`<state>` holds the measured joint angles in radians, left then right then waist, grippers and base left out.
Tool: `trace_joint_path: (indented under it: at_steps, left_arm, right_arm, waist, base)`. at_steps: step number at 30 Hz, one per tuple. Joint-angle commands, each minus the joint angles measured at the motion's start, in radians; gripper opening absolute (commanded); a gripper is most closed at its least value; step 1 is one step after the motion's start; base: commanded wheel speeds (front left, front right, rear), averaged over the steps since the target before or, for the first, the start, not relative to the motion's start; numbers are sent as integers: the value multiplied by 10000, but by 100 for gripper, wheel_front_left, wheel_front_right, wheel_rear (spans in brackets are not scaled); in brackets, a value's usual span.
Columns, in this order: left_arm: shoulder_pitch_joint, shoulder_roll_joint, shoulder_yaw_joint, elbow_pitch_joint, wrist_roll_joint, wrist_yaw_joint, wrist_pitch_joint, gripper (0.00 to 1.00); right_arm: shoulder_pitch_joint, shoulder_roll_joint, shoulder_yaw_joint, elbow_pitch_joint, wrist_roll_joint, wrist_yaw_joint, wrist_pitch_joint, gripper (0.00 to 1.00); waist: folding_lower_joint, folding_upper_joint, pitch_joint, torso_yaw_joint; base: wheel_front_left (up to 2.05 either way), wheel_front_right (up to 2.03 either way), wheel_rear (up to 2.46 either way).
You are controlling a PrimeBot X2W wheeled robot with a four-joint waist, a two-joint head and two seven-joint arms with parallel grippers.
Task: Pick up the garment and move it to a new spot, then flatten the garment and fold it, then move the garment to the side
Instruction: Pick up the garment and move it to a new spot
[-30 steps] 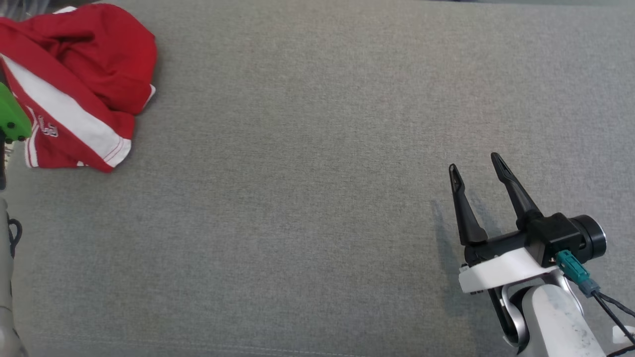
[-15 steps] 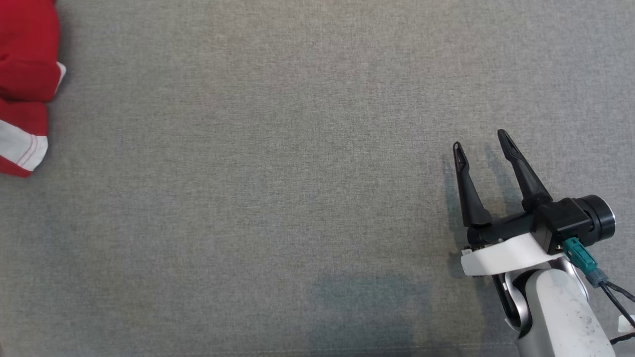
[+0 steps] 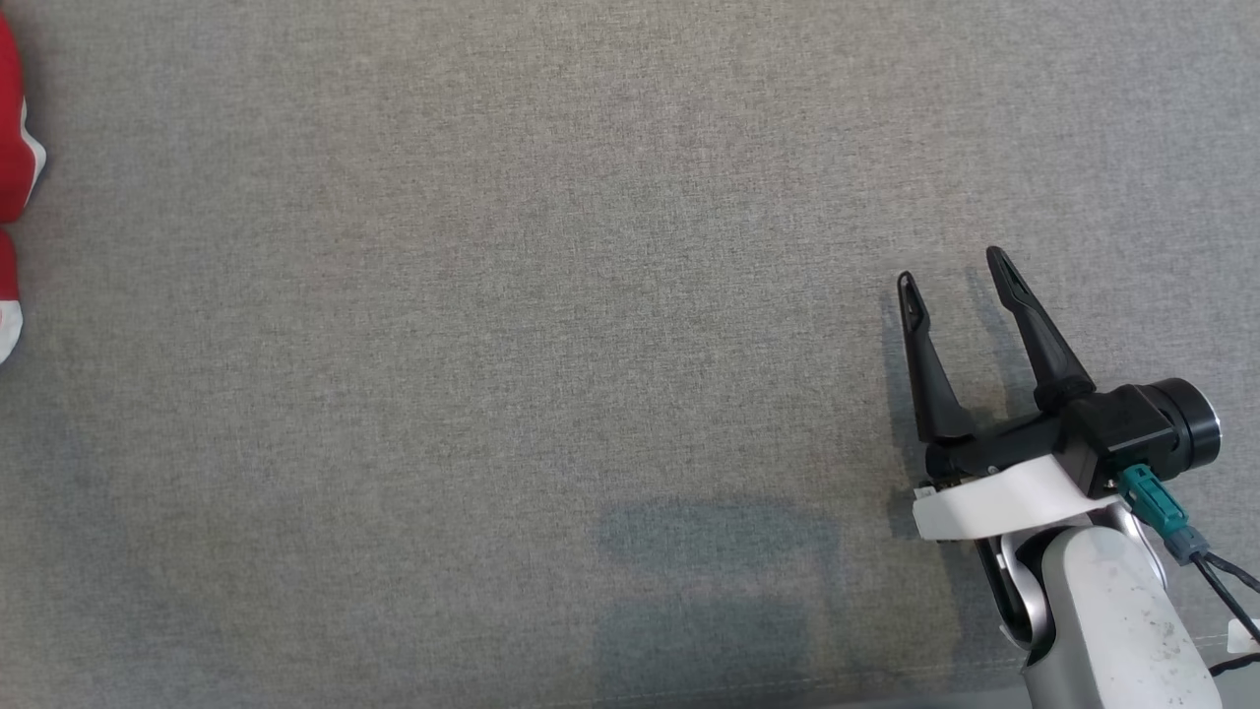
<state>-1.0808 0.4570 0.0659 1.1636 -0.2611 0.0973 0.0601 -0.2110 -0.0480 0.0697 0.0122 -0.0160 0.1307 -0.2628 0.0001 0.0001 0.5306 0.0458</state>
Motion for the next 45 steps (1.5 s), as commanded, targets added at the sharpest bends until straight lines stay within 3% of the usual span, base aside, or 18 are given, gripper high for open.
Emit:
trace_joint_path:
  at_steps: [1,12,26,32,39,45]
  left_arm:
    - [-178,145,-24,-35,-58,53,-106,0]
    - [-284,503,-561,-350,388,-18,-909,0]
    - [-838,395,-2132,-1058,1183,-1722,-1094,0]
    - [-998,4,-2816,-1314,1119,-2179,-1150,0]
    - [-1069,-612,-3883,-1814,706,-2266,-1165,0]
    - [-671,-1212,-6145,-2931,-966,-2272,-990,0]
  right_arm:
    - [-110,-42,-19,12,44,1,-25,100]
    - [73,-42,57,292,469,1,-25,100]
    - [1213,-43,-267,634,1056,1,-25,100]
    - [1821,-41,-638,617,1083,1,-25,100]
    - [2111,-38,-741,586,1127,1,-25,100]
    - [2116,-40,-662,551,1228,1,-24,100]
  waist:
    - [-1,-1,-61,-20]
    - [-1,-1,-1235,-129]
    - [-1,-1,-3838,-886]
    - [-1,-1,-4462,-1472]
    - [-1,-1,-4759,-2099]
    - [-1,-1,-4775,-2693]
  base:
    - [0,0,0]
    - [0,0,0]
    - [0,0,0]
    - [0,0,0]
    - [0,0,0]
    - [0,0,0]
